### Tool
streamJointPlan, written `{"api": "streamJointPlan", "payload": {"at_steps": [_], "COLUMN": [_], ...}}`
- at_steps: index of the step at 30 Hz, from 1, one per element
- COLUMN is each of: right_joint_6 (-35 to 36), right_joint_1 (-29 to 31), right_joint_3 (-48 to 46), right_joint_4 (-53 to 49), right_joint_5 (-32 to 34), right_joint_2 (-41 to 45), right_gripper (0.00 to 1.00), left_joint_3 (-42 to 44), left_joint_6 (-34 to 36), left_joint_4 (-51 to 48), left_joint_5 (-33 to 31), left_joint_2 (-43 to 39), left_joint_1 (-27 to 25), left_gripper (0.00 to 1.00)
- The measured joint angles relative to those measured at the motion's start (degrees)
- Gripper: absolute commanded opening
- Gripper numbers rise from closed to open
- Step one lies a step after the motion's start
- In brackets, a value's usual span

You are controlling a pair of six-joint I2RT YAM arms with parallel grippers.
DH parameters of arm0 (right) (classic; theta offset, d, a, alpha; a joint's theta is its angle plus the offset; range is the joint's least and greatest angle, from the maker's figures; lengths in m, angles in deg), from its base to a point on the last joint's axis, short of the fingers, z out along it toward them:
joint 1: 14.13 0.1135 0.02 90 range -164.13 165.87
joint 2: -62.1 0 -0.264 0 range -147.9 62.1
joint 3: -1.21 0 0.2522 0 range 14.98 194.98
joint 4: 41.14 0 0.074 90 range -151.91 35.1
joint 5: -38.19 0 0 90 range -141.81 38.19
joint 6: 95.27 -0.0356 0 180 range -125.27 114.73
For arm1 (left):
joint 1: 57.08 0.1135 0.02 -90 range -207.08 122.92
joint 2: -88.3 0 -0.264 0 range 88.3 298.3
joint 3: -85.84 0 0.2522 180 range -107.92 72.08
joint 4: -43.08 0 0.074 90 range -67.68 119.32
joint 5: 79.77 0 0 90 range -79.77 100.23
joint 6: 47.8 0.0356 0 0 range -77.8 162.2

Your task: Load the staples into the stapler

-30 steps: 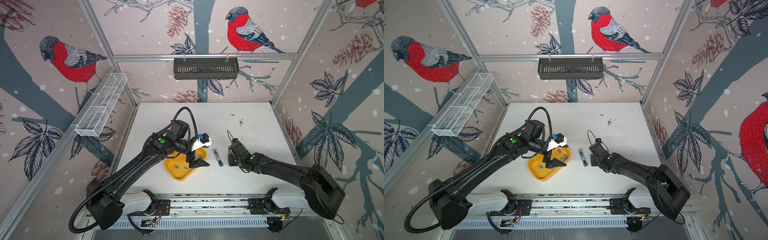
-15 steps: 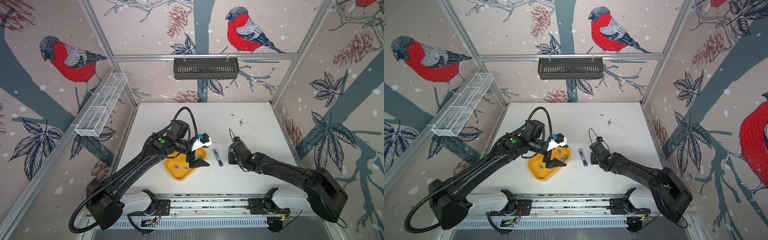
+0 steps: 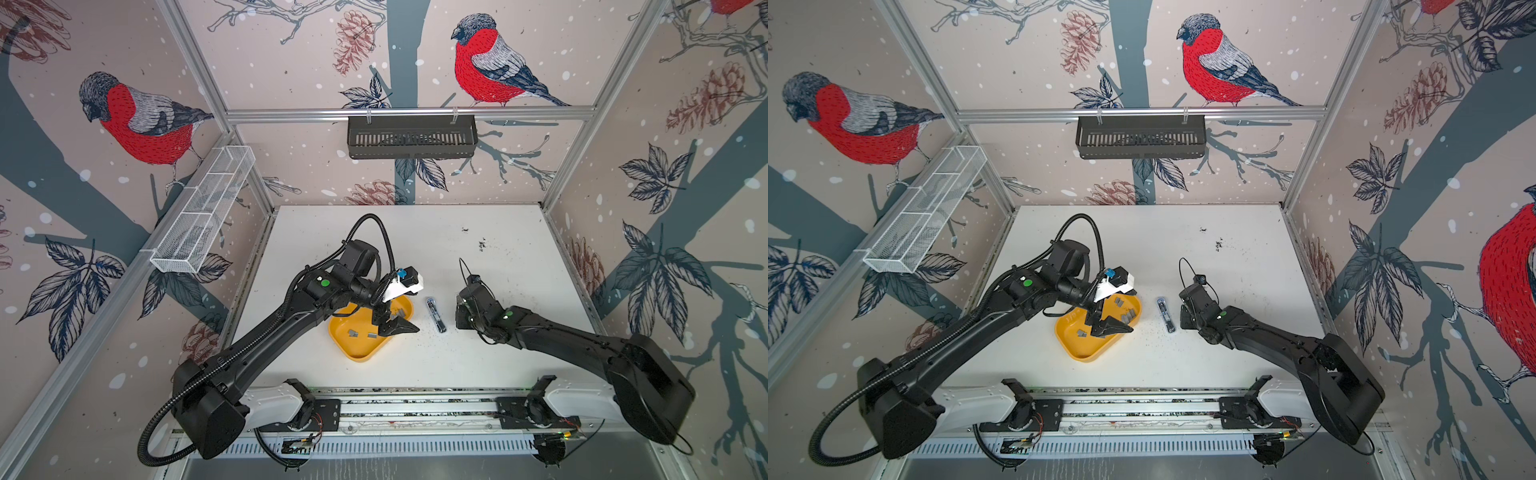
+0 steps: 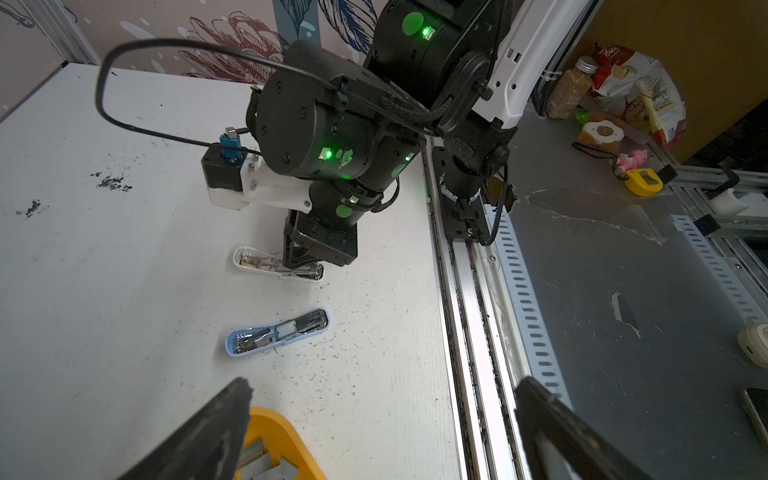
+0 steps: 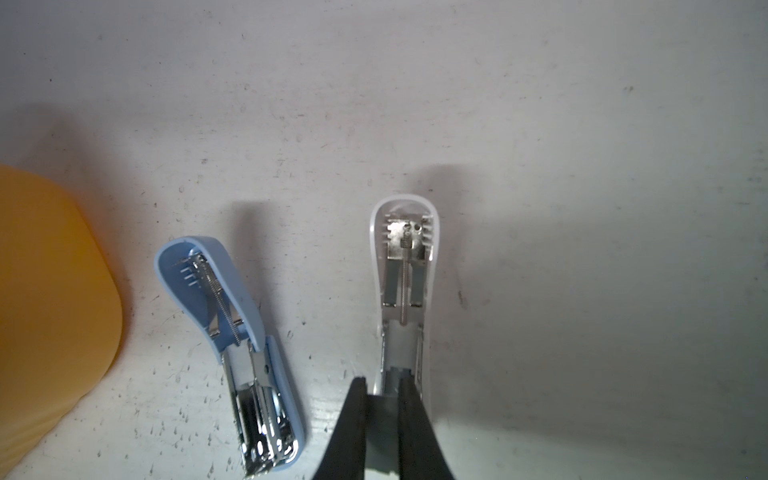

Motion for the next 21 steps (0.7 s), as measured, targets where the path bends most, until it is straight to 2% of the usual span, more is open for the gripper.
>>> {"api": "streamJointPlan", "payload": {"at_steps": [21], "right_joint_6": [-0.2], "right_joint_1": [-0.1], "right_joint_3": [-0.6], "right_joint_4": [0.0], "right_joint_5": [0.0], "right_joint_2": [-0.7], "right_gripper": [0.14], "left_joint_3": [0.0], "left_joint_6": [0.0], "left_joint_4": [0.0], "left_joint_5": [0.0], "left_joint_2": [0.0], "left_joint_1": [0.0], "left_gripper": [0.99]}}
